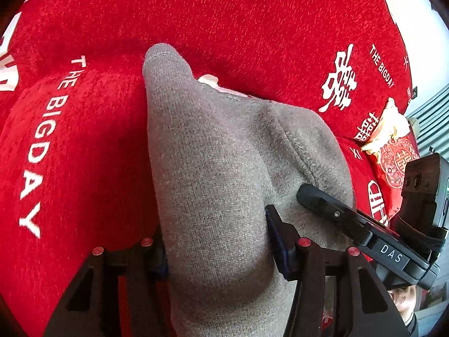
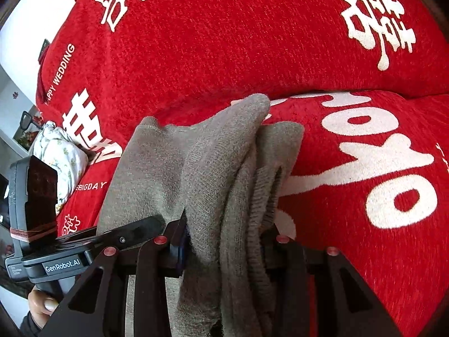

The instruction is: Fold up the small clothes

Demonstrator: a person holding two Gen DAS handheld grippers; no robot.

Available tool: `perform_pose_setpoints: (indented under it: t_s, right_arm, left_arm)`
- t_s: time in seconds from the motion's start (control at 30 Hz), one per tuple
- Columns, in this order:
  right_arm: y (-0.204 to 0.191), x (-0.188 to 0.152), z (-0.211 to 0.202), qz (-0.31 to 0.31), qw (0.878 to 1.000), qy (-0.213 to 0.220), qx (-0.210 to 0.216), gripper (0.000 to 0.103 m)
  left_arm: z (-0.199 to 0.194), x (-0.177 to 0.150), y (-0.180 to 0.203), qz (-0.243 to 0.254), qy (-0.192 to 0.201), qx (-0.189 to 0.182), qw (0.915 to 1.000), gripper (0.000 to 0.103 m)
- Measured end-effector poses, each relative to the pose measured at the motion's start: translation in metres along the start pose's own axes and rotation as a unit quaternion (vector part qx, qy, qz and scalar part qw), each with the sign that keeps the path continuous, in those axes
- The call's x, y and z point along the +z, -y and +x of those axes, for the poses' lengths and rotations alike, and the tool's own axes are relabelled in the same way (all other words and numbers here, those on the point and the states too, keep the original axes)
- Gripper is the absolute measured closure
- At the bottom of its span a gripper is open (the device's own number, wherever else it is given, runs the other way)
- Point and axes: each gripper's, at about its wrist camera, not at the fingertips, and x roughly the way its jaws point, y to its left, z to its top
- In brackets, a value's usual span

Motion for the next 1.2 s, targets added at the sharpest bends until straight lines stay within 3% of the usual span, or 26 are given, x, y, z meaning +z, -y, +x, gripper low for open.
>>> perform_pose_setpoints:
  t_s: [1.2]
  right_arm:
    - [-0.057, -0.076, -0.028, -0.024, 1.0, 0.005, 0.004, 0.063]
  left_arm:
    - [-0.063, -0.081, -0.021, 0.006, 0.021, 0.02, 0.9996, 0.047]
